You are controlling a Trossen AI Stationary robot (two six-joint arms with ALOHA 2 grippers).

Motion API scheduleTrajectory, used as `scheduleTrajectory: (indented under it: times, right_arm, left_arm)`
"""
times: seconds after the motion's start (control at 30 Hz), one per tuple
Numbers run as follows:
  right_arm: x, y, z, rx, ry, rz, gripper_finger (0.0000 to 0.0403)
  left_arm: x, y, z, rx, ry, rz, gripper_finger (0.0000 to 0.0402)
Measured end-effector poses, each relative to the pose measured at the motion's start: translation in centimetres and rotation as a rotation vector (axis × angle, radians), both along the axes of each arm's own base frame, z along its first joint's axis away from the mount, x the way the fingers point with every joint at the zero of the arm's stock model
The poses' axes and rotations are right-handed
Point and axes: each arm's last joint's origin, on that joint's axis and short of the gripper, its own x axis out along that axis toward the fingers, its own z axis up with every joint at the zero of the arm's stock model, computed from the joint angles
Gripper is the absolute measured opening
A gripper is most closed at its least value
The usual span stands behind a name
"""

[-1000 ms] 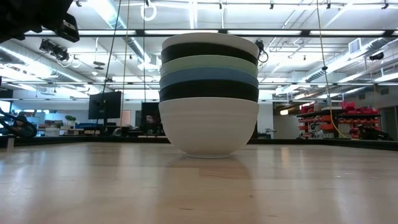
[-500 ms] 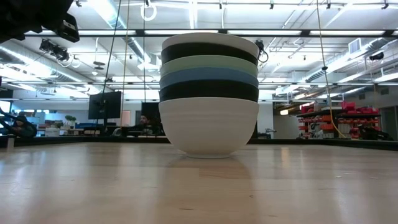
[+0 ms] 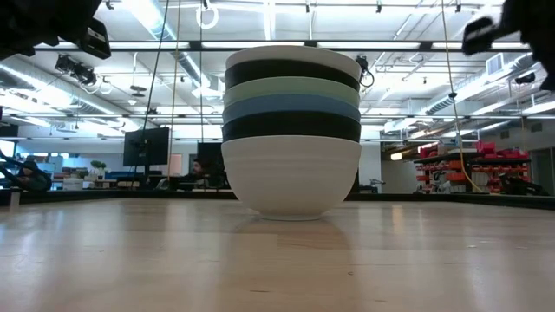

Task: Nest bowls inside each other
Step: Return to Home Position

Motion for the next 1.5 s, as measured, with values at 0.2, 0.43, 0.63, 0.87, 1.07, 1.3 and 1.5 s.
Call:
scheduleTrajectory:
  times: [0.2, 0.43, 0.63, 0.87, 1.07, 1.3, 1.5]
  right_arm:
    - [0.4, -1.1, -0.7, 0.037, 0.055, -0.164, 0.0023]
    - [0.4, -1.7, -1.2, 0.042, 0.089, -0.245, 0.0023]
    - [0.4, -1.7, -1.2, 0.096, 0.111, -0.232, 0.0023]
    - [0.6, -2.7, -1.3, 0.251, 0.091, -0.484, 0.0023]
    - [0.4, -3.7, -1.5, 0.375, 0.036, -0.797, 0.0023]
    - [0.4, -3.8, -1.5, 0.339, 0.027, -0.843, 0.0023]
    - [0.6, -4.1, -2.6, 0.289, 0.137, -0.958, 0.0023]
  left_arm:
    - [0.0, 0.0, 0.0, 0.000, 0.000, 0.000, 0.0085]
    - [0.0, 0.0, 0.0, 0.000, 0.000, 0.000, 0.0082]
    - [0.0, 0.0, 0.0, 0.007, -0.002, 0.002, 0.0079]
    - [0.0, 0.0, 0.0, 0.008, -0.002, 0.002, 0.0088]
    - [0.0, 0.0, 0.0, 0.008, -0.002, 0.002, 0.0086]
    - [0.0, 0.0, 0.0, 0.019, -0.005, 0.006, 0.0078]
    - [0.0, 0.2, 0.0, 0.020, -0.003, 0.066, 0.0084]
